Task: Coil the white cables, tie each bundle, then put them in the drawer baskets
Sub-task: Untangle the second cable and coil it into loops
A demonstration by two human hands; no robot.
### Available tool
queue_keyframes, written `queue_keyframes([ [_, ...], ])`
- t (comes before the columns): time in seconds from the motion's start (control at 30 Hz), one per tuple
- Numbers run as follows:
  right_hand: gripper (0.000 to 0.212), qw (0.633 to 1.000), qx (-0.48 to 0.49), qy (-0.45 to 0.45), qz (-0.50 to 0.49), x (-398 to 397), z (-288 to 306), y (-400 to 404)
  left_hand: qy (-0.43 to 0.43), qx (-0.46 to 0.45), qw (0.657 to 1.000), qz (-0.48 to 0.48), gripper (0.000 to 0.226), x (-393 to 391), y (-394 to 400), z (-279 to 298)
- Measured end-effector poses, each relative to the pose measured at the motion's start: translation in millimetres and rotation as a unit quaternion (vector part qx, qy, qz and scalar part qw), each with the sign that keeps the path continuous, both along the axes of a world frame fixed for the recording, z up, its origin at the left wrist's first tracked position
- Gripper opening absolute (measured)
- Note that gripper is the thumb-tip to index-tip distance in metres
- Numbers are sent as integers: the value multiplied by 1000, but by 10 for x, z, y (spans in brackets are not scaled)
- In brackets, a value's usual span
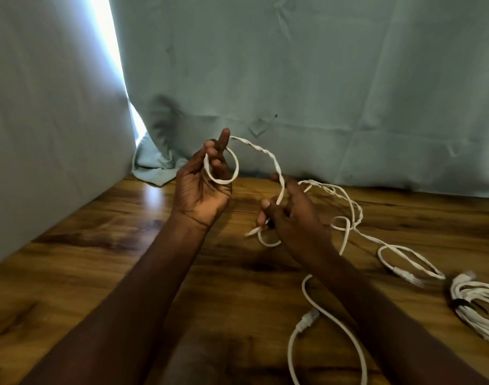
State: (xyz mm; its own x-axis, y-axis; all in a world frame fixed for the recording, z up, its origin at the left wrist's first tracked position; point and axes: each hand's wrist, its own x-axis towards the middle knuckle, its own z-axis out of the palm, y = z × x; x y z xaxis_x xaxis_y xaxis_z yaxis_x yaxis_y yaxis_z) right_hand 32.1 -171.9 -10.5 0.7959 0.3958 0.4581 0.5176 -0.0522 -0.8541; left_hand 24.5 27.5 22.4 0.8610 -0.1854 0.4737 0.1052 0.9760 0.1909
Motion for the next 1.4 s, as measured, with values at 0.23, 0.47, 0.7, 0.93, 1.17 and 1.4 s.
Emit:
queue_keyframes([
  [0.23,28,951,-256,-172,-24,-88,-133,91,38,-41,981,183,17,-83,70,173],
  [0.47,42,958,-238,-160,25,-208,-67,124,39,481,766,425,30,-23,-246,106],
  [0.7,46,975,82,156,135,-137,254,-65,-76,647,513,558,29,45,-169,-95],
  [0.93,51,907,296,200,224,-28,406,-257,-99,669,443,588,31,22,-59,-89],
  [1.17,32,974,214,37,65,-38,367,-246,-58,676,657,327,34,-113,-152,75],
  [1.4,25,952,293,85,26,-11,371,-266,-39,587,804,86,32,-233,-138,144],
])
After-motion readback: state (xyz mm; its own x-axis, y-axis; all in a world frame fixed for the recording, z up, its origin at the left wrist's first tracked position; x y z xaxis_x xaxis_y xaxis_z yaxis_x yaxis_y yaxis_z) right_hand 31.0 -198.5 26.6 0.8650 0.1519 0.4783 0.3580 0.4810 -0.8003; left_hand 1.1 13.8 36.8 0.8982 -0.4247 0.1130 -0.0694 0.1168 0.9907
